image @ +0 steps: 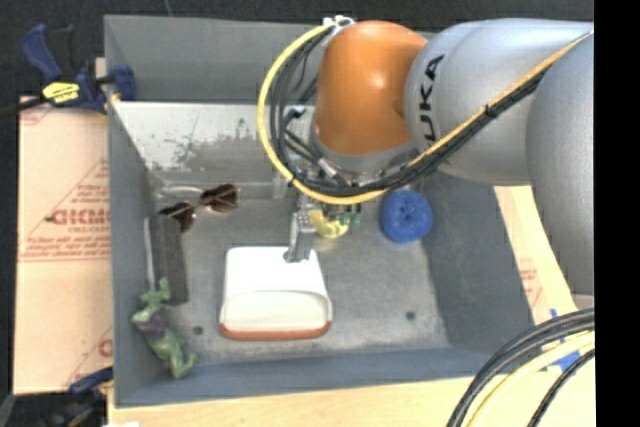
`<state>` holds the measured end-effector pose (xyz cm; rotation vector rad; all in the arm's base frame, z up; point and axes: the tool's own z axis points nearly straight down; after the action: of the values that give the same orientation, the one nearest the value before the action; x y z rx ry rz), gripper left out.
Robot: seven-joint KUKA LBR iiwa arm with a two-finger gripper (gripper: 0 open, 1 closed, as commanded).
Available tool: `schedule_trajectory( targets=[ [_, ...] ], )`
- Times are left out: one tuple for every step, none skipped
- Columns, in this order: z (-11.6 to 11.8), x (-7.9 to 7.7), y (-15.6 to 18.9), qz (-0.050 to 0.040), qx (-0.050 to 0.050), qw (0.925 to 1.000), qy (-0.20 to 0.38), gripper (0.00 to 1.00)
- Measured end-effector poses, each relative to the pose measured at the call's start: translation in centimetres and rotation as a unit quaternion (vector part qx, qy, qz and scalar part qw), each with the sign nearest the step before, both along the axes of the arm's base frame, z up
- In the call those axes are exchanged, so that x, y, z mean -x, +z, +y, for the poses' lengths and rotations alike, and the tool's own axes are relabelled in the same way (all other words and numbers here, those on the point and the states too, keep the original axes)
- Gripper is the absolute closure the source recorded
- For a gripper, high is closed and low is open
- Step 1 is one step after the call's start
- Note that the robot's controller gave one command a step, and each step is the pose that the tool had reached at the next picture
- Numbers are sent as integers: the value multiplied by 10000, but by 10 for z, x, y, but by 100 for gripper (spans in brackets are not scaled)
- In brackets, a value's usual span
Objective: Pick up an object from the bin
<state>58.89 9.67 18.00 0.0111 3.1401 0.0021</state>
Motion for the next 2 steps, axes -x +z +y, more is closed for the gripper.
schedule_trajectory(
  targets=[
    [0,0,0,0,0,10000,-1,0],
    [14,11,-75,-1,-5,10000,77,0]
  ],
)
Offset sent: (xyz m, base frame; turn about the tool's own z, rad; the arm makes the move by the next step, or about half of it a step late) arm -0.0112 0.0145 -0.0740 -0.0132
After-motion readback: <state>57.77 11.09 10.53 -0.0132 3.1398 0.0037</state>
